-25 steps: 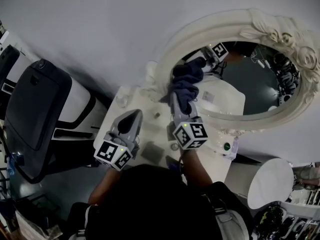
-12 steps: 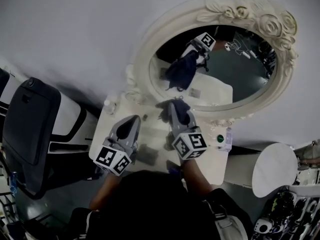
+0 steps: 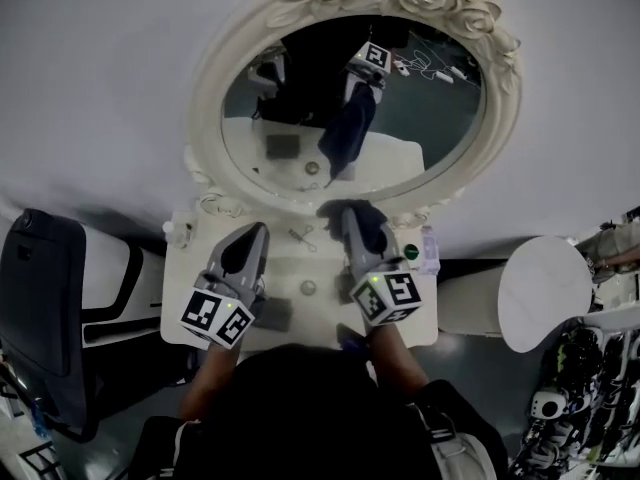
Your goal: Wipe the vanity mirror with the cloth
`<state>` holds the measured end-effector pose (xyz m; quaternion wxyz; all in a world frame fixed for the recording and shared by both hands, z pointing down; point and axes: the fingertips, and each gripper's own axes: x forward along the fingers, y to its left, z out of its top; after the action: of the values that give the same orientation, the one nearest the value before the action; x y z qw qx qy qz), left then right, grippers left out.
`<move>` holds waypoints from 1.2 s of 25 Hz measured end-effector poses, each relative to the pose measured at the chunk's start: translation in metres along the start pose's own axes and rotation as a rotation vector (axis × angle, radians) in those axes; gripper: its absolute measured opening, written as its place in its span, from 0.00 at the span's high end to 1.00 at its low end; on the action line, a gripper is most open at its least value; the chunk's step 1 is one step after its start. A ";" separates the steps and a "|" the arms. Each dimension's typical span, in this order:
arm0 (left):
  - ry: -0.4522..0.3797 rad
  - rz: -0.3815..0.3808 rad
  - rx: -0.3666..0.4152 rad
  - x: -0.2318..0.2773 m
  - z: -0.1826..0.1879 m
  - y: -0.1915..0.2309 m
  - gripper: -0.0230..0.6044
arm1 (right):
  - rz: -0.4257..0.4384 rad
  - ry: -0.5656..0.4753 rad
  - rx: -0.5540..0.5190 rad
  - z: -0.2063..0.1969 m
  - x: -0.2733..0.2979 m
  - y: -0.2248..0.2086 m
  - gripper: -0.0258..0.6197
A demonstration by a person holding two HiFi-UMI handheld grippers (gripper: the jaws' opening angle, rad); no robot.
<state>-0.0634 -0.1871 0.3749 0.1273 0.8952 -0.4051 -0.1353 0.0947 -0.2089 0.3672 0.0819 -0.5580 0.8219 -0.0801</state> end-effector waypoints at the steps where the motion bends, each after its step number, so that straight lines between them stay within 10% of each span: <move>1: 0.001 -0.013 -0.002 0.007 -0.001 -0.005 0.96 | -0.017 -0.007 -0.003 0.004 -0.005 -0.009 0.92; 30: 0.069 -0.148 -0.002 0.132 -0.018 -0.029 0.96 | -0.186 -0.101 -0.128 0.075 0.012 -0.160 0.92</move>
<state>0.0471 -0.2665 0.3634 0.1319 0.9267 -0.3330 -0.1138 0.2514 -0.2813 0.3297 0.0797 -0.6392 0.7648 -0.0068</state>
